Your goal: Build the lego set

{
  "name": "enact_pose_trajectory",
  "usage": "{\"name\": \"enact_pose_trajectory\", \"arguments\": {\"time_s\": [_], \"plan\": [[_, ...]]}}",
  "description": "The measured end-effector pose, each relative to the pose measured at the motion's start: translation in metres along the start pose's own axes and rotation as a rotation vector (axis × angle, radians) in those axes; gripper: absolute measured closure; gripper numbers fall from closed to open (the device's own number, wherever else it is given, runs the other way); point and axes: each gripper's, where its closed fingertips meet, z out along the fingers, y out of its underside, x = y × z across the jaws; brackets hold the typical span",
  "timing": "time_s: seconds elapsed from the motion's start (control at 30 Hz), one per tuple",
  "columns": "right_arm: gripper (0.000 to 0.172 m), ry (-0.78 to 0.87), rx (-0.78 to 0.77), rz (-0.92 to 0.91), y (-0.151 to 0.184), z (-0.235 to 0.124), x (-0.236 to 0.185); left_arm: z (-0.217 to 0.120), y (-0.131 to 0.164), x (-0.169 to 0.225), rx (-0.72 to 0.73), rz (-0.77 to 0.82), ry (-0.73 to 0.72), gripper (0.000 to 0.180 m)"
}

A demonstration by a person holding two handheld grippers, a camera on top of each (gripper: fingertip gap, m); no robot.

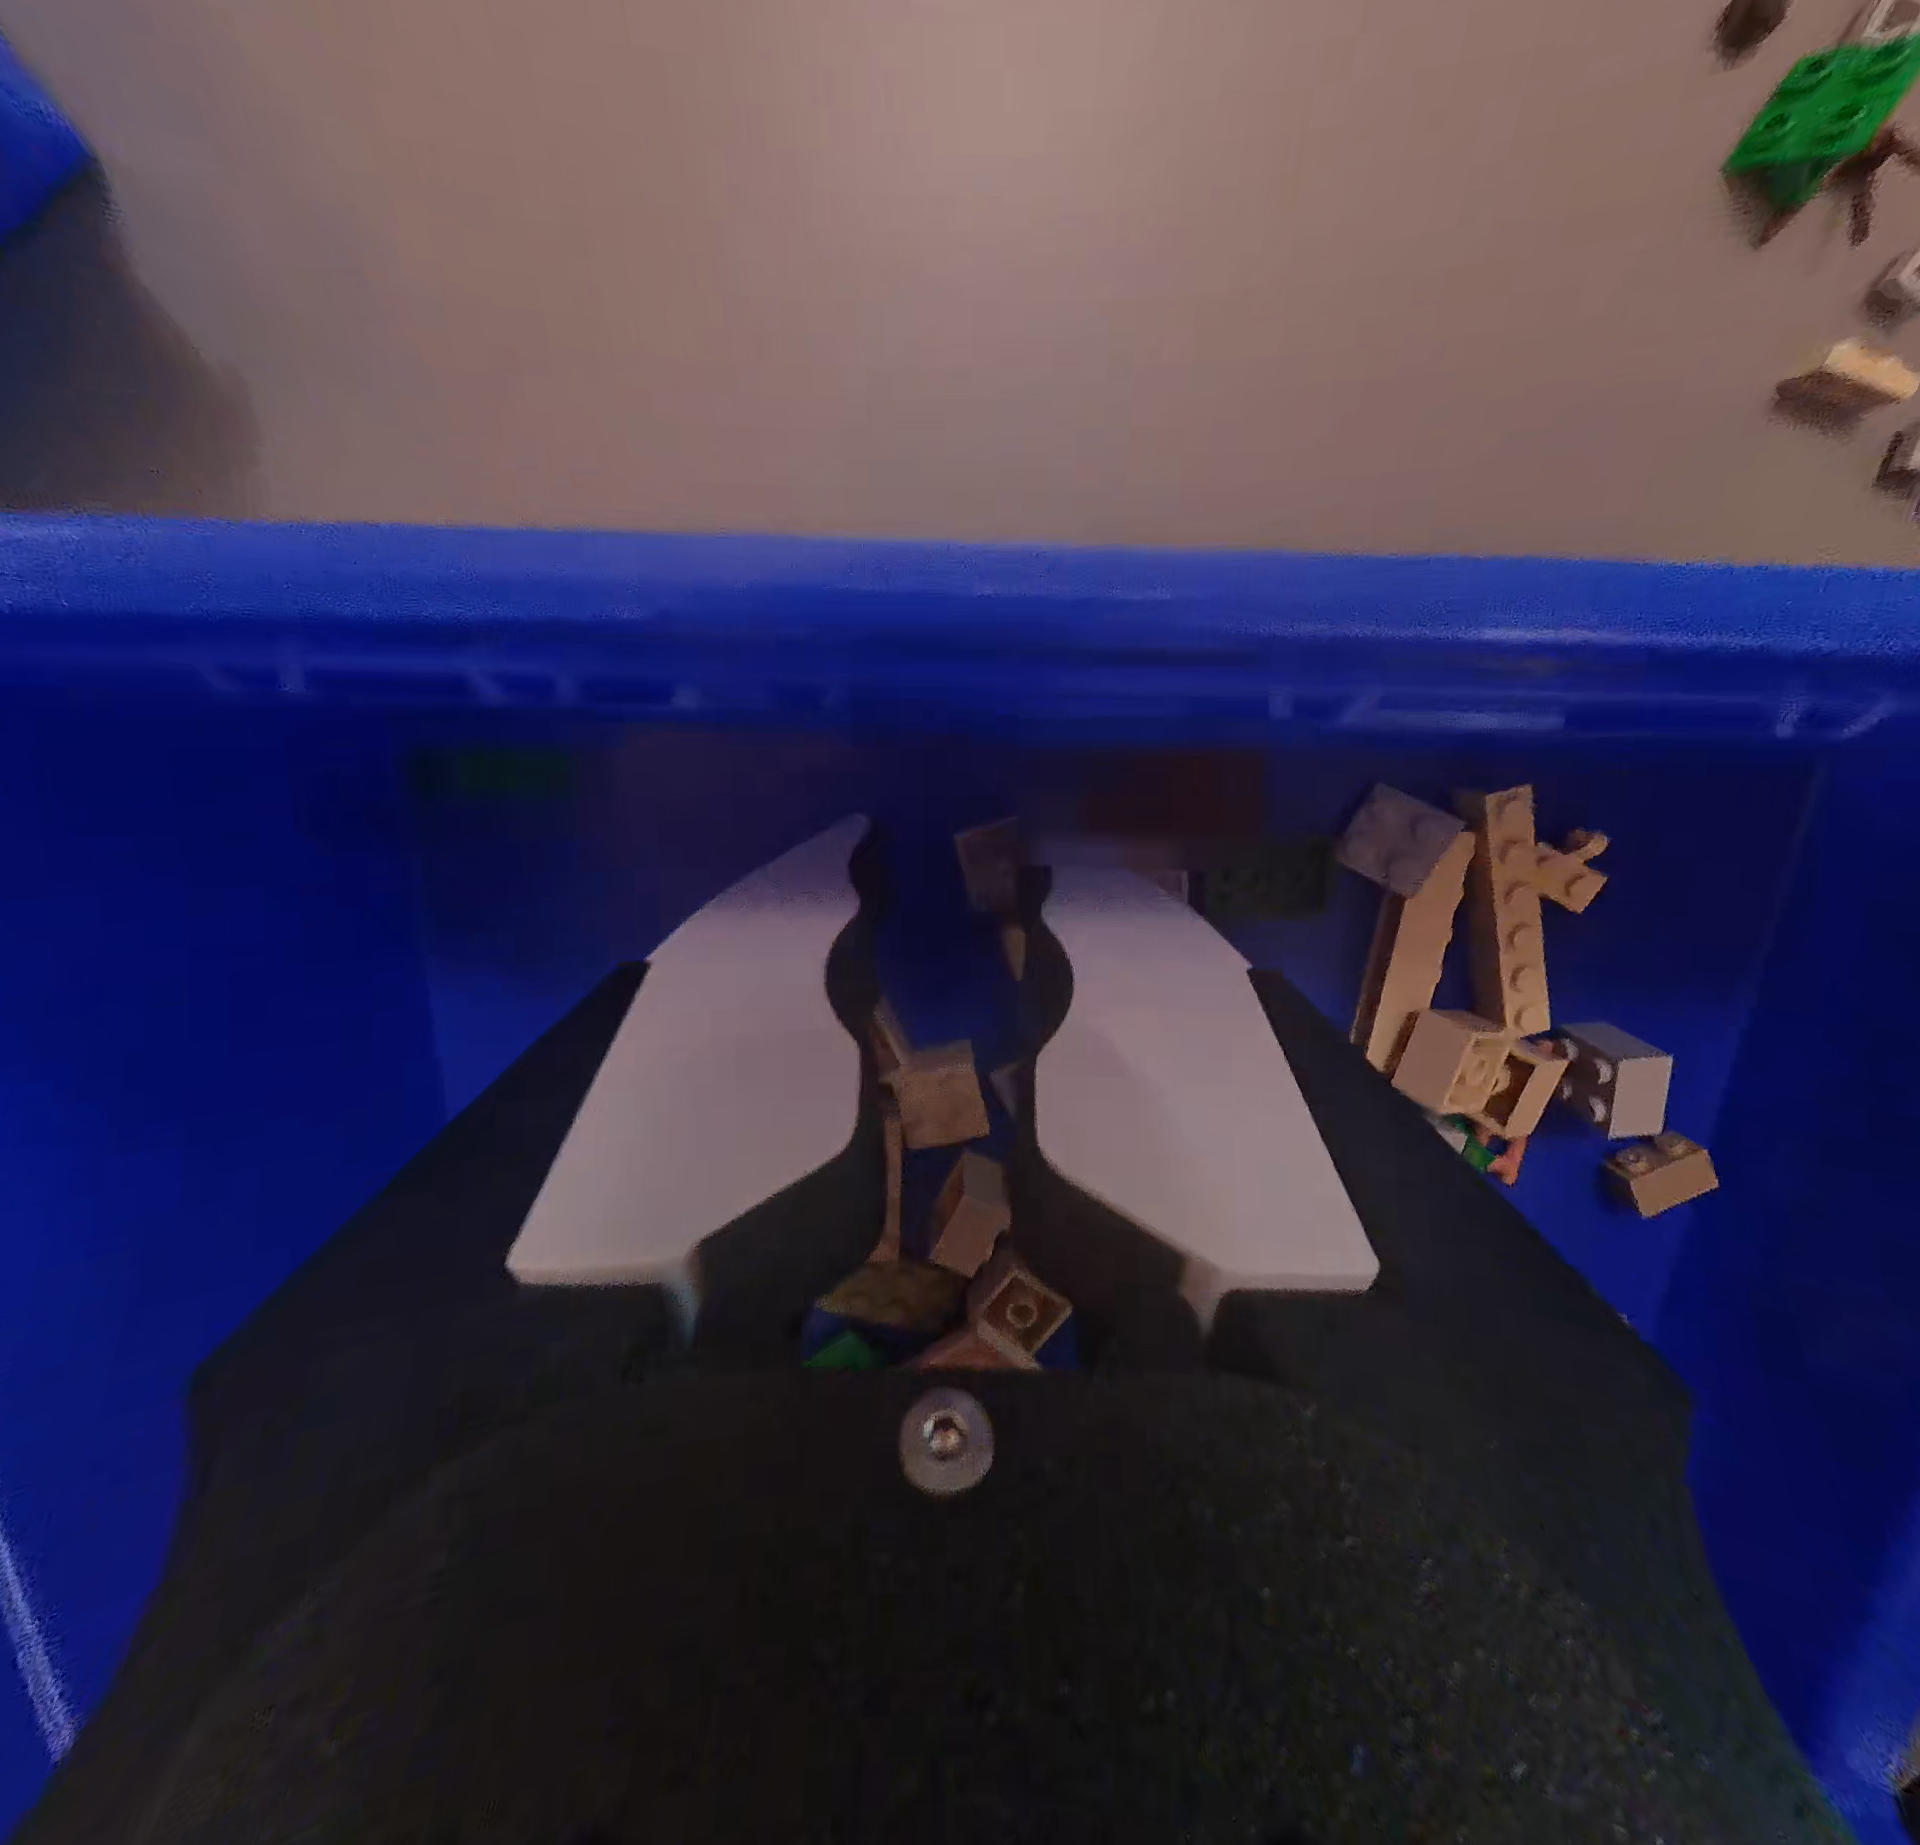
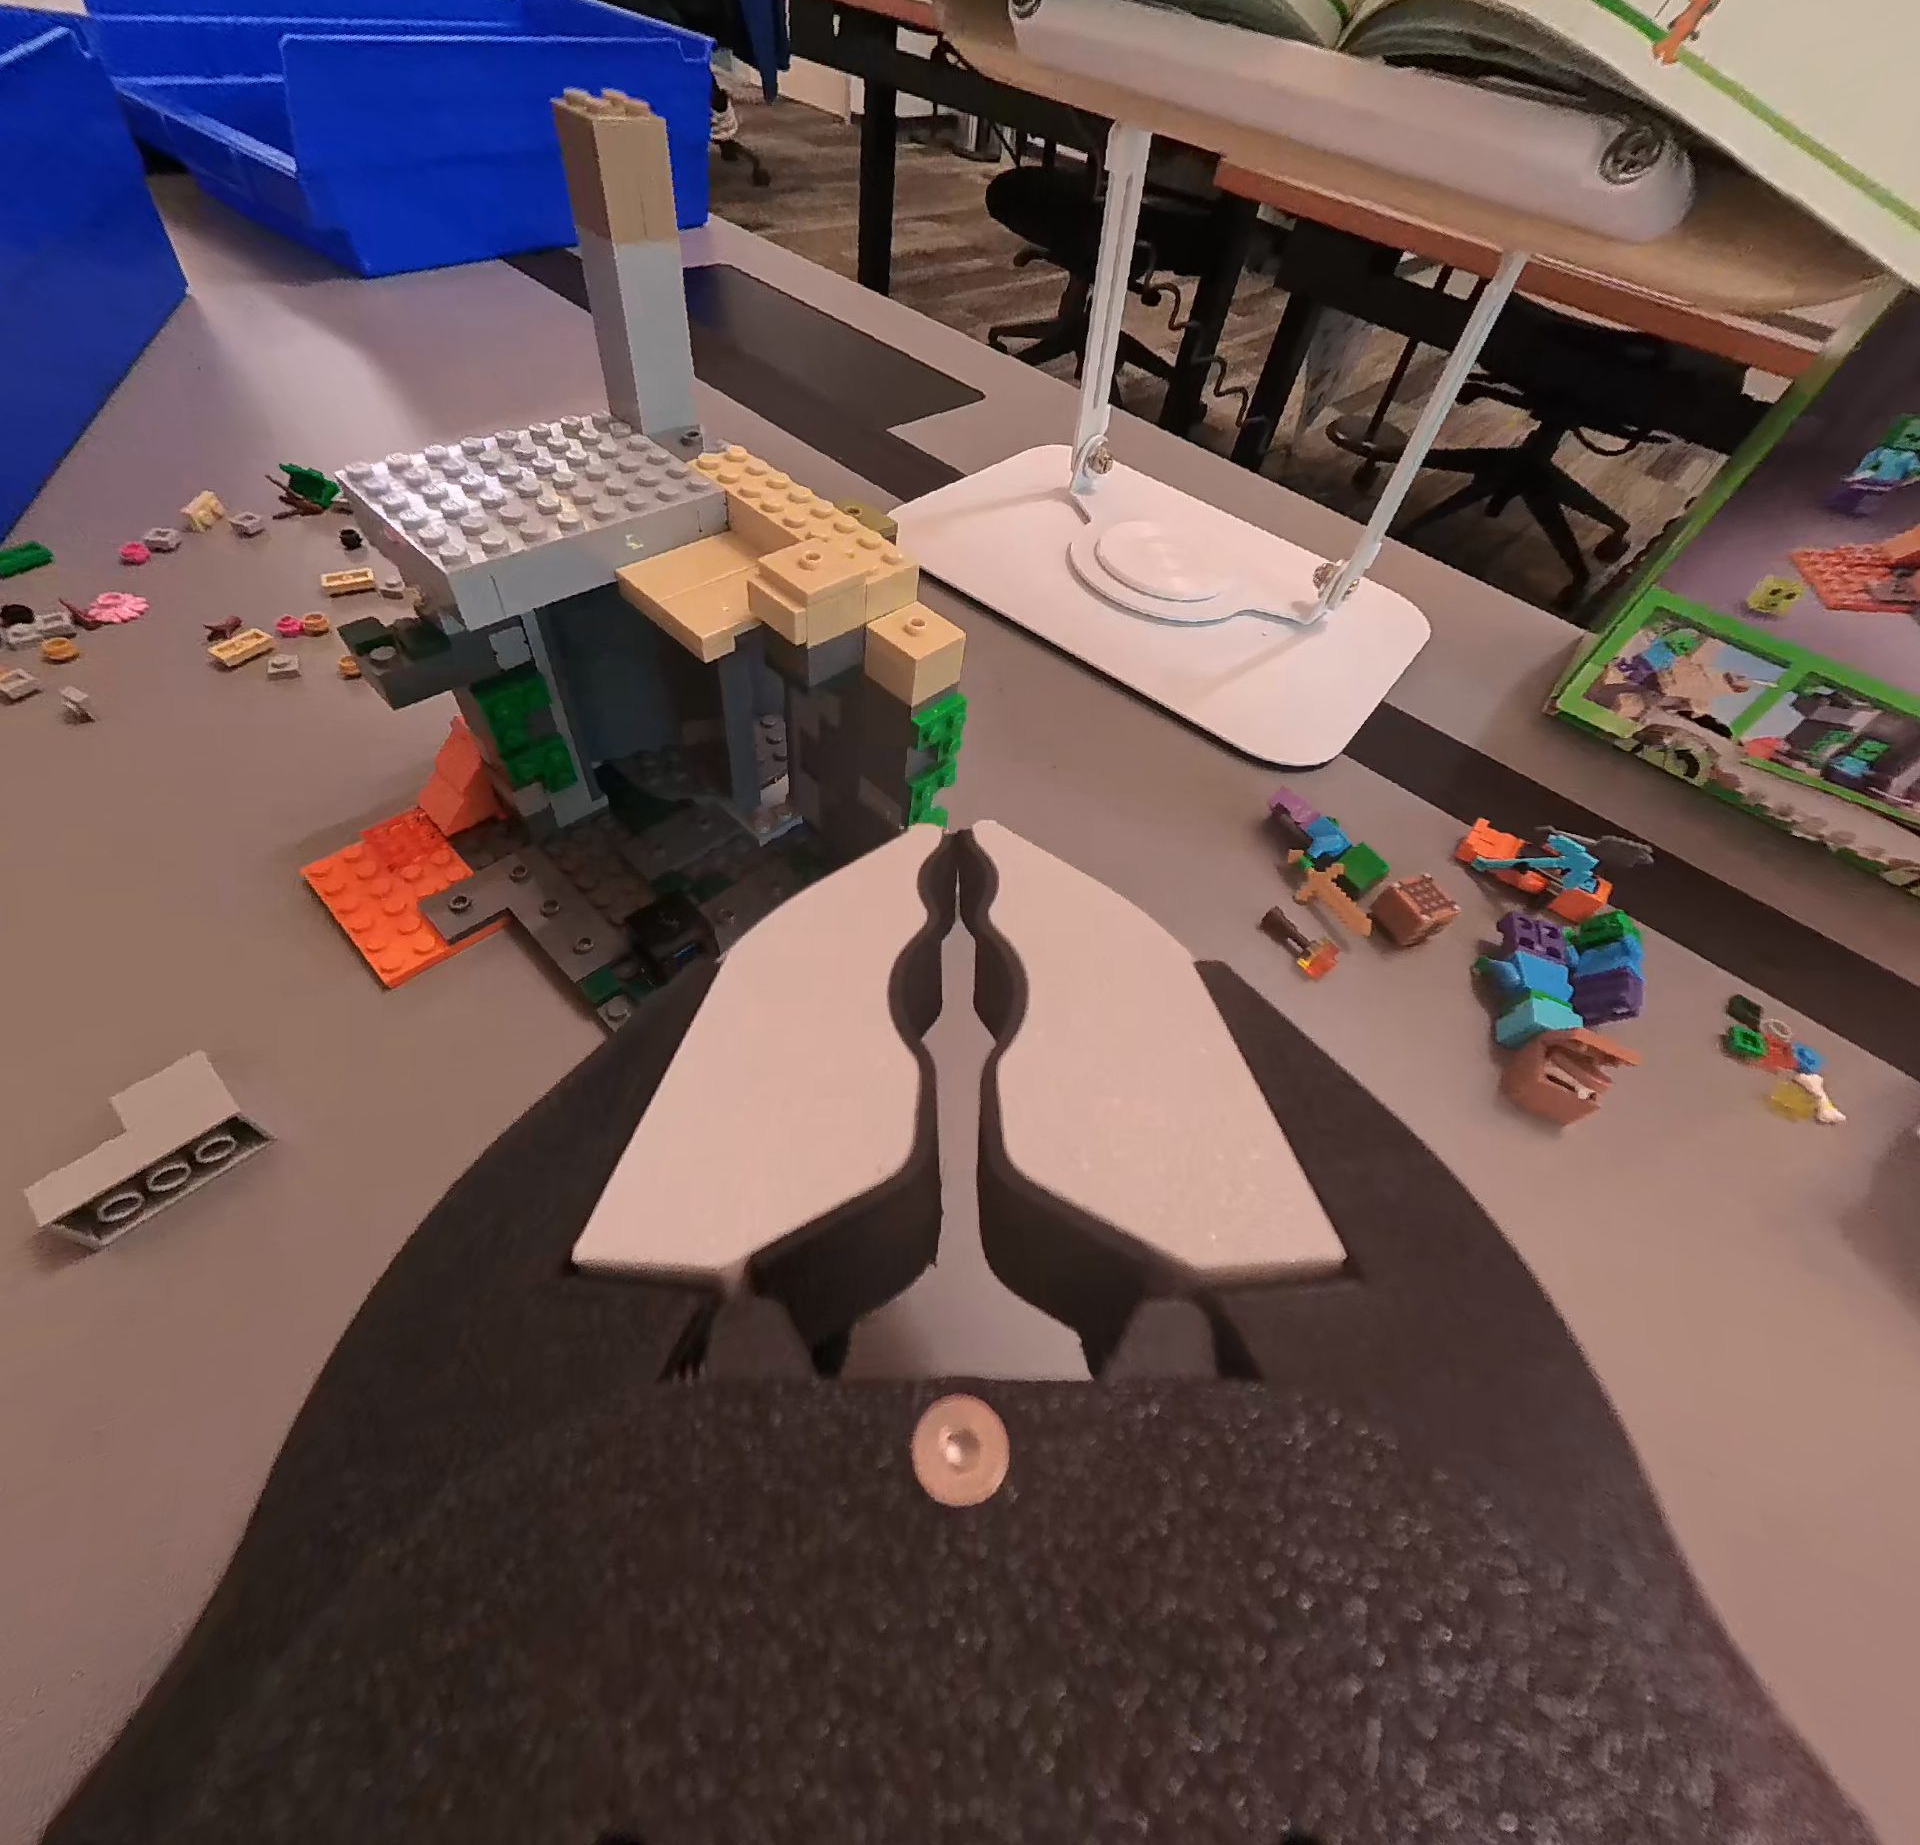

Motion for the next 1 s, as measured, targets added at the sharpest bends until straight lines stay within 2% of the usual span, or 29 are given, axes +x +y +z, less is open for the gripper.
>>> {"name": "enact_pose_trajectory", "arguments": {"time_s": [0.17,0.4,0.47,0.57,0.7,0.8,1.0], "plan": [[0.172,-0.005,-0.009,0.007,0.004,0.001,0.001,0.002,0.005,0.006,-0.058,0.028,0.002,0.159],[0.172,-0.015,-0.009,0.004,0.005,0.001,-0.001,-0.002,0.006,0.004,-0.056,0.036,-0.027,0.164],[0.172,-0.007,0.002,-0.005,0.001,-0.002,0.000,-0.015,-0.003,0.007,0.030,0.024,-0.025,0.165],[0.172,-0.006,0.018,-0.016,-0.008,-0.009,0.000,-0.053,-0.030,0.029,0.232,0.064,-0.027,0.164],[0.172,-0.111,0.037,-0.004,-0.022,-0.015,-0.025,-0.104,-0.063,0.096,0.470,0.232,-0.025,0.165],[0.172,-0.314,0.040,0.040,-0.036,-0.021,-0.068,-0.128,-0.083,0.169,0.630,0.417,-0.003,0.165],[0.161,-0.773,0.040,0.240,-0.074,-0.049,-0.156,-0.138,-0.106,0.310,0.890,0.722,0.066,0.165]]}}
